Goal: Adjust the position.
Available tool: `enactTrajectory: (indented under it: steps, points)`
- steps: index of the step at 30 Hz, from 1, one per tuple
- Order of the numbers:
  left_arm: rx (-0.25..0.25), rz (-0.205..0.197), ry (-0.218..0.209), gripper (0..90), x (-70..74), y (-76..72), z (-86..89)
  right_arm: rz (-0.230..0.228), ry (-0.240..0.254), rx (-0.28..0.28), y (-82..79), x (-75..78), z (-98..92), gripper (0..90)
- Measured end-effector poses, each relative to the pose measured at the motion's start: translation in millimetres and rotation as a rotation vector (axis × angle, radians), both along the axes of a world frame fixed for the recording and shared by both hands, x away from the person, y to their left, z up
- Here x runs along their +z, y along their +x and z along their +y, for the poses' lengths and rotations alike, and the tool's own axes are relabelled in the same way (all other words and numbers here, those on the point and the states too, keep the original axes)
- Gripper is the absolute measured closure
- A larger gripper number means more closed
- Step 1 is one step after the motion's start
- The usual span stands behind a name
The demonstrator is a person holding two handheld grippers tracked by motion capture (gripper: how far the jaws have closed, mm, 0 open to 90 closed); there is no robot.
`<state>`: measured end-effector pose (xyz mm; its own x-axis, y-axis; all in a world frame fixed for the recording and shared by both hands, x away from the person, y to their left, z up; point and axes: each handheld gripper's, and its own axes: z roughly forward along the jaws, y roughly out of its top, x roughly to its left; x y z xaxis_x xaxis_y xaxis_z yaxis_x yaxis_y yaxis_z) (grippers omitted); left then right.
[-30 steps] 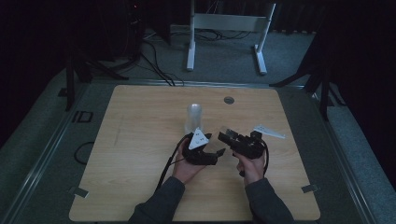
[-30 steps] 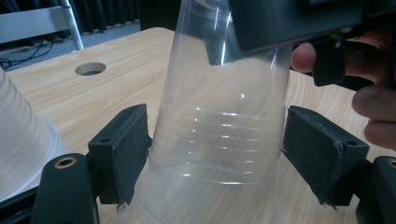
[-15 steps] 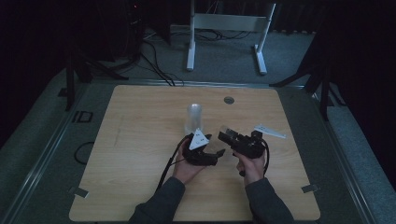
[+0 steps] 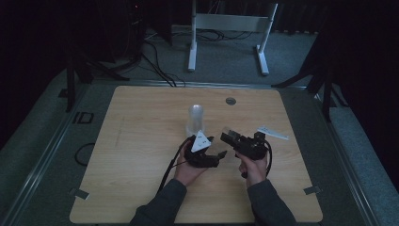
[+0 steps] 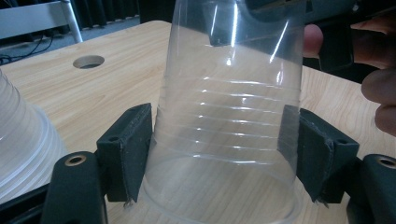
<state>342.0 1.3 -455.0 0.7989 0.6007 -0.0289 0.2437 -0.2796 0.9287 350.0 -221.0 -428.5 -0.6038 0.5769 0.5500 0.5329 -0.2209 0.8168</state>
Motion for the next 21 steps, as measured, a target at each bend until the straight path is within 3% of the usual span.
enactTrajectory:
  steps: [21]
  points:
    - [-0.008, -0.008, 0.014, 28.7, 0.5, -0.7, 0.8, -0.012, -0.078, 0.004, -0.9, 3.2, 2.5, 32.8]
